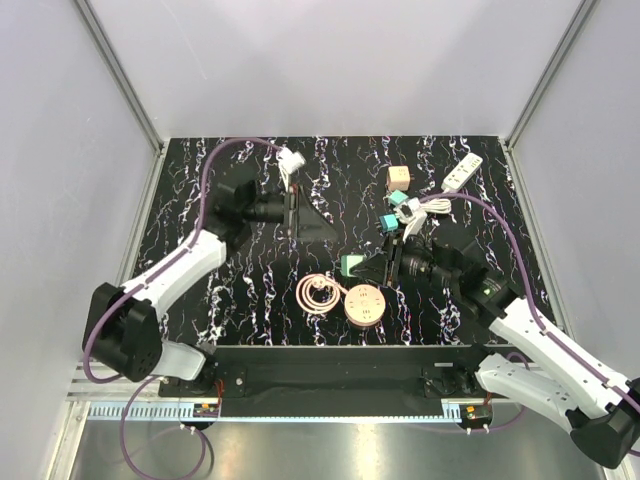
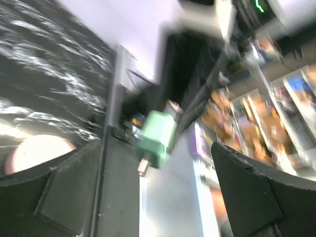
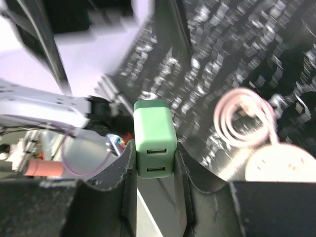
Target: Insert the plug
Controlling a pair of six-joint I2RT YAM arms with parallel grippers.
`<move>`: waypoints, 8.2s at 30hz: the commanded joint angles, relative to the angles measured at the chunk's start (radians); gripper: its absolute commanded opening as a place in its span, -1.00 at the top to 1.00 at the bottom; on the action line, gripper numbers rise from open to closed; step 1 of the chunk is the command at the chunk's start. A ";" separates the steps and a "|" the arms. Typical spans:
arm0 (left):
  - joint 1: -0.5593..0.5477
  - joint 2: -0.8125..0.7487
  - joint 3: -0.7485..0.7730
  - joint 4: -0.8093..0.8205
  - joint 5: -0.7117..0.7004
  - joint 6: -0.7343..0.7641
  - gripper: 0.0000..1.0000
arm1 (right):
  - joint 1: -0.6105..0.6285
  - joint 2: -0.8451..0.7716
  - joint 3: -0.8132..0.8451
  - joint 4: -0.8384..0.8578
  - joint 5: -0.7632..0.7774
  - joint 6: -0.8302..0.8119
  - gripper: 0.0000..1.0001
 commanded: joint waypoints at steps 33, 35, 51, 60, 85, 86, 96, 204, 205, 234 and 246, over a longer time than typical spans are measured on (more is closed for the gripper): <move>0.282 -0.051 0.197 -0.903 -0.801 0.384 -0.98 | 0.074 0.742 0.456 -0.731 0.306 0.065 1.00; 0.288 -0.043 0.192 -0.885 -0.755 0.383 -0.98 | 0.088 0.757 0.456 -0.730 0.306 0.065 1.00; 0.300 -0.078 0.157 -0.836 -0.725 0.397 -0.98 | 0.130 0.803 0.433 -0.730 0.355 0.070 1.00; 0.303 -0.071 0.159 -0.833 -0.706 0.392 -0.98 | 0.128 0.874 0.464 -0.727 0.383 0.034 1.00; 0.312 -0.068 0.154 -0.826 -0.686 0.383 -0.98 | 0.139 0.851 0.452 -0.785 0.497 0.042 1.00; 0.312 -0.066 0.155 -0.825 -0.686 0.383 -0.98 | 0.139 0.849 0.452 -0.781 0.489 0.045 1.00; 0.319 -0.065 0.154 -0.822 -0.683 0.378 -0.98 | 0.212 0.915 0.468 -0.771 0.504 0.091 1.00; 0.365 -0.058 0.114 -0.773 -0.641 0.332 -0.98 | -0.315 1.450 1.157 -0.897 0.787 0.666 -0.43; 0.365 -0.058 0.114 -0.771 -0.641 0.332 -0.98 | -0.314 1.450 1.142 -0.880 0.782 0.654 -0.41; 0.155 -0.176 0.105 -0.627 -0.698 0.318 -0.59 | -0.222 0.794 0.547 -0.391 0.434 0.574 1.00; -0.016 -0.255 0.040 -0.501 -0.896 0.249 -0.45 | -0.096 0.595 0.430 -0.239 0.377 0.752 1.00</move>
